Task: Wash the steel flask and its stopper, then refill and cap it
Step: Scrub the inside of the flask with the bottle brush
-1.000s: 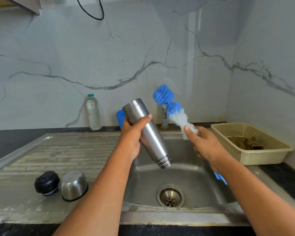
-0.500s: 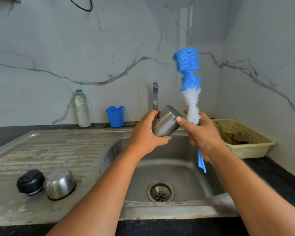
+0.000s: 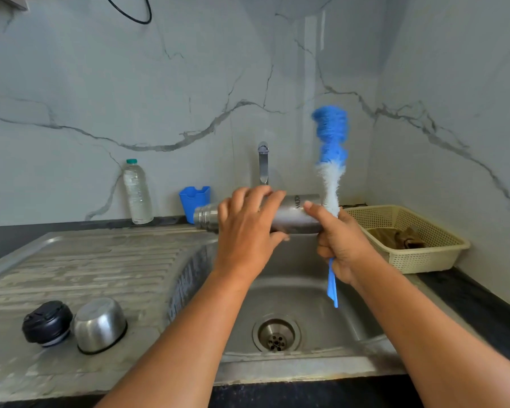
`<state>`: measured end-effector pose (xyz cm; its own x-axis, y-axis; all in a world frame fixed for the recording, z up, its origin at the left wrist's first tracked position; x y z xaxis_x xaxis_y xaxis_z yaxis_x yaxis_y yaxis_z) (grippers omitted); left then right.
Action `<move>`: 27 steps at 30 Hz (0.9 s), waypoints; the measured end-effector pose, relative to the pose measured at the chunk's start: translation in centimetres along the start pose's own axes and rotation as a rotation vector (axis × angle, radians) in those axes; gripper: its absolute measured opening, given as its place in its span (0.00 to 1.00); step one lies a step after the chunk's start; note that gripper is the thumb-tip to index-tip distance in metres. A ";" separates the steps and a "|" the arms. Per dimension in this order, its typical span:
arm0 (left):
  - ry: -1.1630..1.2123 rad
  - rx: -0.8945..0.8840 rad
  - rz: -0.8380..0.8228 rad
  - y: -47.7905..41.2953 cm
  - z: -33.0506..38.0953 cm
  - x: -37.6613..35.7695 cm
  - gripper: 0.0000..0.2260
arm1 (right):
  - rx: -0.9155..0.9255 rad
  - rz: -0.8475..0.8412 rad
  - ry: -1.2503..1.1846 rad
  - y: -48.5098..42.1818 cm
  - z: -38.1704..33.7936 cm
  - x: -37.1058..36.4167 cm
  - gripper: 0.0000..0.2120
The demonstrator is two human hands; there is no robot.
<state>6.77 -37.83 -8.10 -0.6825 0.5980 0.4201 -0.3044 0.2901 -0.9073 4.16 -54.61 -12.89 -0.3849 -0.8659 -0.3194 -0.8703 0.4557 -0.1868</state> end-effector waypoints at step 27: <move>1.793 1.492 0.097 3.3 -5.8 -4.3 0.22 | -0.087 -0.111 0.072 0.2 1.2 -1.4 0.27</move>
<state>12.54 -35.12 -12.83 0.0773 0.6296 -0.7731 -0.9820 0.1823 0.0503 4.89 -53.09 -13.64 -0.3032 -0.9240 -0.2331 -0.9308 0.3396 -0.1352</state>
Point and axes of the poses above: each hand's wrist, its own y-axis away from the middle knuckle, its own x-axis out of the back of the hand, z = x × y, the point moved 7 cm from there along -y, towards the middle knuckle, and after that the axes turned 2 degrees about x, right-handed, at the moved point
